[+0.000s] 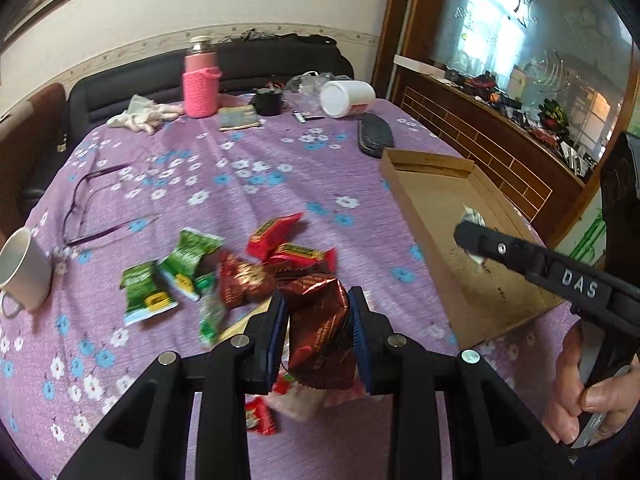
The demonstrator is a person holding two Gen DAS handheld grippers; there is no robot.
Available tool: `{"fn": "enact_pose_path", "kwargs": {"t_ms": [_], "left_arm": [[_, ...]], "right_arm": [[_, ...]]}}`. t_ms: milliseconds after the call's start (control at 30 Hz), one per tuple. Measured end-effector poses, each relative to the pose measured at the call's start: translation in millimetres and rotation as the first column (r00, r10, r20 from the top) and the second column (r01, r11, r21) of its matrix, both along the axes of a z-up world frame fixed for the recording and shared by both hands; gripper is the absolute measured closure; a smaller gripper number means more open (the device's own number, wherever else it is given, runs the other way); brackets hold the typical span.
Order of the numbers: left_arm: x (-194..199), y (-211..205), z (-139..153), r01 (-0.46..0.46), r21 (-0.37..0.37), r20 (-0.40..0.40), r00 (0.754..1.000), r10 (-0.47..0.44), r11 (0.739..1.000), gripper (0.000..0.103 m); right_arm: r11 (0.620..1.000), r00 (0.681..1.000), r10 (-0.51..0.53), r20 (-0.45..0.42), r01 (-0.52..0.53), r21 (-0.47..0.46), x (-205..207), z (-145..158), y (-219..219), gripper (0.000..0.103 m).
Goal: Organize snacks
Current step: 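Carry both snacks into the cardboard tray and open both grippers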
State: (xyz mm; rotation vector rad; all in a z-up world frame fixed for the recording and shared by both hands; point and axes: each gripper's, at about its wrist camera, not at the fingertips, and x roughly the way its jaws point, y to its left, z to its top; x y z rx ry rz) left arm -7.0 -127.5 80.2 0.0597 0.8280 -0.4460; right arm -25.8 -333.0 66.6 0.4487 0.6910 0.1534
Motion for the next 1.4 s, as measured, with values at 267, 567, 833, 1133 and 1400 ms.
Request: {"fn": "enact_pose_path", "kwargs": {"t_ms": [267,567,833,1133,1400], "left_arm": [[14,-50,18,0.047,0.013,0.036,0.998,-0.047,0.999,0.074],[48,-128,27,0.117,0.01,0.032,0.993,-0.117,0.993,0.074],[90,-194,-12,0.144,0.017,-0.068,0.987,-0.143,0.989,0.074],[97,-213,-51,0.163,0.02,-0.188,0.97,-0.157,0.986,0.074],[98,-207,-62,0.136,0.016,-0.231,0.965,-0.128,0.991,0.074]], "right_arm": [[0.994,0.994,-0.107,0.016,0.107,0.015,39,11,-49,0.084],[0.972,0.98,-0.193,-0.042,0.197,0.127,67,-17,-123,0.084],[0.948,0.962,-0.246,-0.119,0.264,0.18,67,-39,-159,0.084],[0.951,0.941,-0.273,-0.198,0.296,0.092,69,-53,-161,0.084],[0.959,0.945,-0.253,-0.206,0.273,0.075,72,-57,-155,0.084]]}}
